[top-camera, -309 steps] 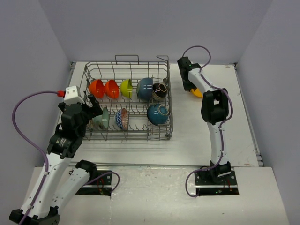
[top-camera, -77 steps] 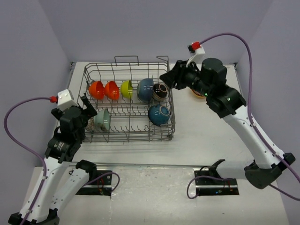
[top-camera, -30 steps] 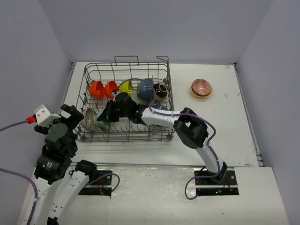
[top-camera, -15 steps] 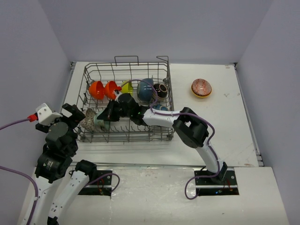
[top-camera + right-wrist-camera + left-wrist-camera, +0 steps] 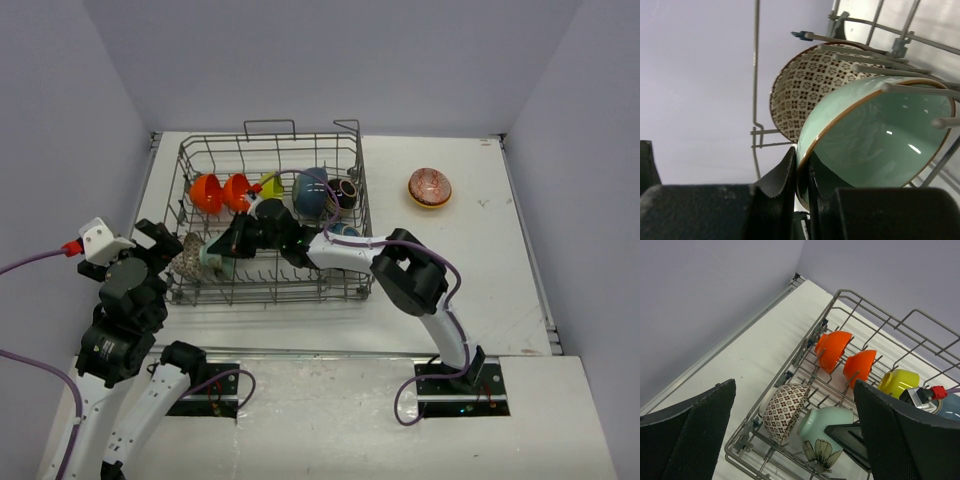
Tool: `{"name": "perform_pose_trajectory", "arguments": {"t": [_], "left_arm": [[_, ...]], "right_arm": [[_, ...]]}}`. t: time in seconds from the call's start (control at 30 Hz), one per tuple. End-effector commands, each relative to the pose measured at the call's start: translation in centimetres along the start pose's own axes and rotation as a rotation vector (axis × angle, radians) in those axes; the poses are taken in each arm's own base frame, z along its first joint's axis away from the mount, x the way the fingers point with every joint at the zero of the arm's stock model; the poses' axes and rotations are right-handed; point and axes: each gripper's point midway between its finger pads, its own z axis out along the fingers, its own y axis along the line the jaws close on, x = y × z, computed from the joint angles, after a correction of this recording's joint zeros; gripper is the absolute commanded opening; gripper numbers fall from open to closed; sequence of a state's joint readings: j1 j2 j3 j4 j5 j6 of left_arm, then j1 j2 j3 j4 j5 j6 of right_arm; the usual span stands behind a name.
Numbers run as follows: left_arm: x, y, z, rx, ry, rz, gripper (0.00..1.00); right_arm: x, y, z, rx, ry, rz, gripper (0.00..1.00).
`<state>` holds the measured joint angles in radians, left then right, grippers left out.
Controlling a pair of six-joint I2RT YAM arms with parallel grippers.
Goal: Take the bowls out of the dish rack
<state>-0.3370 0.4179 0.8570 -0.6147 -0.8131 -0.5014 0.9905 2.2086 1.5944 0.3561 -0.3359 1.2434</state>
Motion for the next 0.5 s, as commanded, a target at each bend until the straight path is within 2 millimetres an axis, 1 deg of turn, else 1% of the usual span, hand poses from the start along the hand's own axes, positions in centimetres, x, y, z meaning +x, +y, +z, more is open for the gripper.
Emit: {"name": "perform_pose_trajectory", "arguments": {"t": [0.0,0.13,0.33,0.47], "left_arm": [[-0.4,-0.6,0.2,0.014,-0.015,0.001,1.00],[-0.4,-0.6,0.3,0.014,-0.015,0.001,1.00],[-0.3,-0.6,0.3,0.014,-0.014,0.002,1.00],[-0.4,-0.5,0.3,0.010,-0.016,0.001,1.00]], "right_arm": [[0.0,11.3,-3.8,-0.268,0.024,-0.051,0.00],[-0.3,13.1,-4.6,-0.310,0.021,-0.064,0.00],[-0.6,14.7,-5.7,-0.347,0.022,-0.071,0.00],[-1.0,17.1,-7.3,-0.391,0.006,-0.113,0.00]]}}
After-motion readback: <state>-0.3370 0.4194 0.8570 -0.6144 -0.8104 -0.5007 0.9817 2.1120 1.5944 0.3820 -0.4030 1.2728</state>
